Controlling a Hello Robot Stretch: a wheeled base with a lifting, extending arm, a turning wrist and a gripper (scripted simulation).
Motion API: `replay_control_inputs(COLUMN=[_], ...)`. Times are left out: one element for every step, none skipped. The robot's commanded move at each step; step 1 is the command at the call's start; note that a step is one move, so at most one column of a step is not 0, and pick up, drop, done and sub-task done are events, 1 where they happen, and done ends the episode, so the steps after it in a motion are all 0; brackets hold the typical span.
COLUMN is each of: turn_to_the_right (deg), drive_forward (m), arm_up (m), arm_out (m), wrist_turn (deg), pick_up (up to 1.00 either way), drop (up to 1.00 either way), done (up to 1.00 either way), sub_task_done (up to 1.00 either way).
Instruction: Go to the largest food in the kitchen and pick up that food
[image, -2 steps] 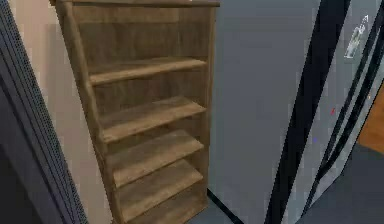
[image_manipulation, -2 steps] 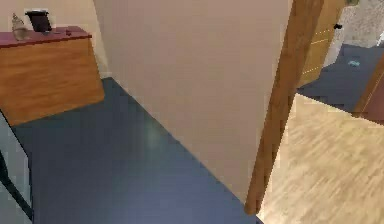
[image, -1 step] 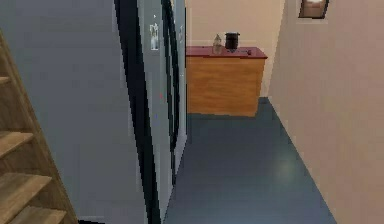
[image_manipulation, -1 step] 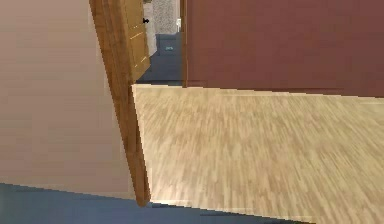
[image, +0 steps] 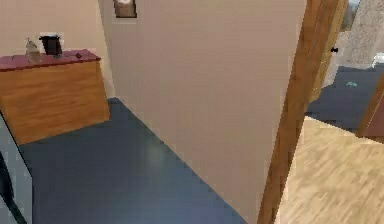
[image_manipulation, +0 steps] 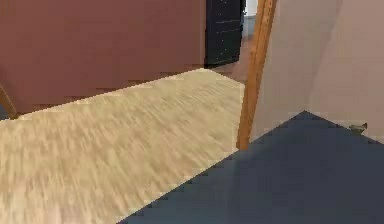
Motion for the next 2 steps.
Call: replay_control_inputs(turn_to_the_right=[42.0,0.0], drive_forward=[0.0,0.15], arm_up=[0.0,0.0], arm_out=[0.0,0.0], wrist_turn=[0.0,0.0], pick_up=[0.0,0.0], drop=[0.0,0.0], done=[0.0,0.0], sub_task_done=[0.0,0.0])
